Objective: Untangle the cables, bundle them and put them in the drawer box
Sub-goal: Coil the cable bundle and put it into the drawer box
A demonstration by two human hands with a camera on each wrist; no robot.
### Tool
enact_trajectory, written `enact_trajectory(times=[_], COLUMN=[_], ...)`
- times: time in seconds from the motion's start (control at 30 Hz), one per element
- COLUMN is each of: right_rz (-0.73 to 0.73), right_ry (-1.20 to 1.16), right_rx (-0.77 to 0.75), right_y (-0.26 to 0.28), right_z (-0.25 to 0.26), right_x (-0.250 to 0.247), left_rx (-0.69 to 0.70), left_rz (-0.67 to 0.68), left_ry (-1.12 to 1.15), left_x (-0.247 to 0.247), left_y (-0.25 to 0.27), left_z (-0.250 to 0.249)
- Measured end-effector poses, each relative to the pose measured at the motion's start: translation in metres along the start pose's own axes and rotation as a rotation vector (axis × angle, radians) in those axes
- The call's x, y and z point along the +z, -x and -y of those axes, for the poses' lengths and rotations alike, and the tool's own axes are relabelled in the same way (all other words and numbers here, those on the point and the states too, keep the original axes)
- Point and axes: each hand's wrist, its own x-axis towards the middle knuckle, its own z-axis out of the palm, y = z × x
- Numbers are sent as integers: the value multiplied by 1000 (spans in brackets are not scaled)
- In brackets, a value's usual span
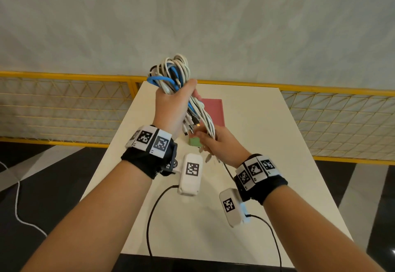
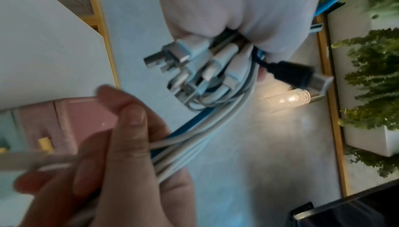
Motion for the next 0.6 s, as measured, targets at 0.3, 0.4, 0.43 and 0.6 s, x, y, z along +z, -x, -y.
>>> enact_trajectory(times=[0.3, 0.4, 0.43, 0.6], right_rz=[97, 170, 179, 41], right_ry=[648, 390, 342, 825], right_rx=[87, 129, 119, -67], right_y=[-1, 0, -1, -11], right_z=[-11, -11, -10, -2], right_x=[-4, -4, -3, -11], left_rx=[29, 22, 10, -196], left_rz=[-73, 35, 115, 439], left_ry=[51, 188, 247, 235], left_x=[-15, -18, -18, -21], left_y=[5, 5, 6, 15], left_z=[15, 10, 9, 7])
